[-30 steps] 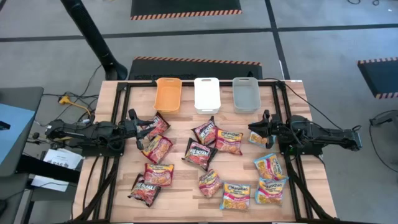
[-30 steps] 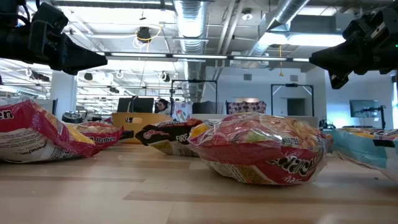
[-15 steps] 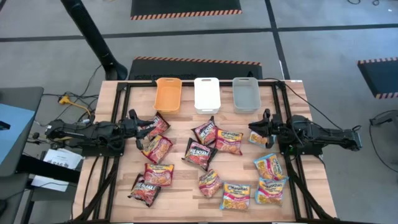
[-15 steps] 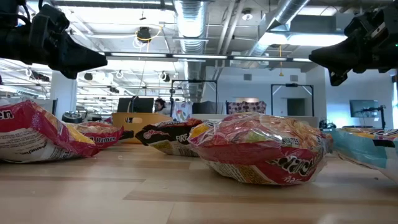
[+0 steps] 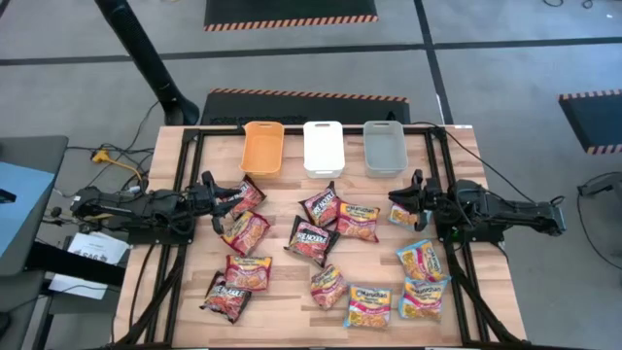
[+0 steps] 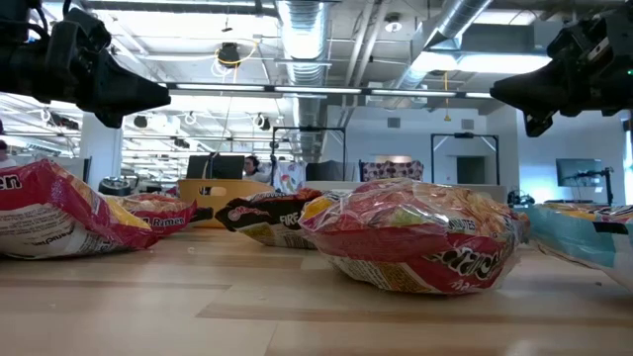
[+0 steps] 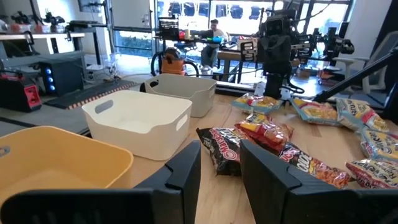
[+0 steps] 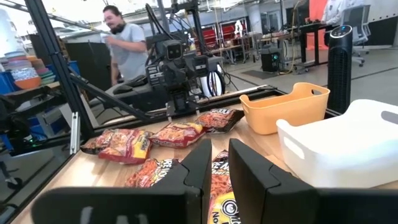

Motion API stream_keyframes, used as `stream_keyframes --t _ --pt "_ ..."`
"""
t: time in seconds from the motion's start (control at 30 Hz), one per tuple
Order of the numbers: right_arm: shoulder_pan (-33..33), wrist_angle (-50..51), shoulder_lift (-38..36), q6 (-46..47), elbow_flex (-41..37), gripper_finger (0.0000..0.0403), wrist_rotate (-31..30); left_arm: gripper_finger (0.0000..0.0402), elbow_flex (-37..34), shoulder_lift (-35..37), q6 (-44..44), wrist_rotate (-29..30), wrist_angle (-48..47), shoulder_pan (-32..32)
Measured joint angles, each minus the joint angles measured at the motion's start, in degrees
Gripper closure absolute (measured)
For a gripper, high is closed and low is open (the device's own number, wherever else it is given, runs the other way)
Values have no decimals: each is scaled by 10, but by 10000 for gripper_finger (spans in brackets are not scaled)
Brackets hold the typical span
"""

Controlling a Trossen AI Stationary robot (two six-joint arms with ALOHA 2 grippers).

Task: Sort Maruchan noodles
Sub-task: Put the red noodle pack into the white bin

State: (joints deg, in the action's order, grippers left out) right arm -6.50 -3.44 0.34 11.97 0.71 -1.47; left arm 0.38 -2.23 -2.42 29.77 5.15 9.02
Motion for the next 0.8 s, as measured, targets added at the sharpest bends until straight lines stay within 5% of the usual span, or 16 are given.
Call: stream_keyframes --t 0.27,0.53,0.8 --pt "0 0 0 1 0 310 -16 299 0 0 0 0 0 0" --pt "0 -13 0 0 0 245 -59 299 0 0 -11 0 0 0" --pt "0 -172 0 -77 0 174 -66 299 0 0 -7 0 0 0"
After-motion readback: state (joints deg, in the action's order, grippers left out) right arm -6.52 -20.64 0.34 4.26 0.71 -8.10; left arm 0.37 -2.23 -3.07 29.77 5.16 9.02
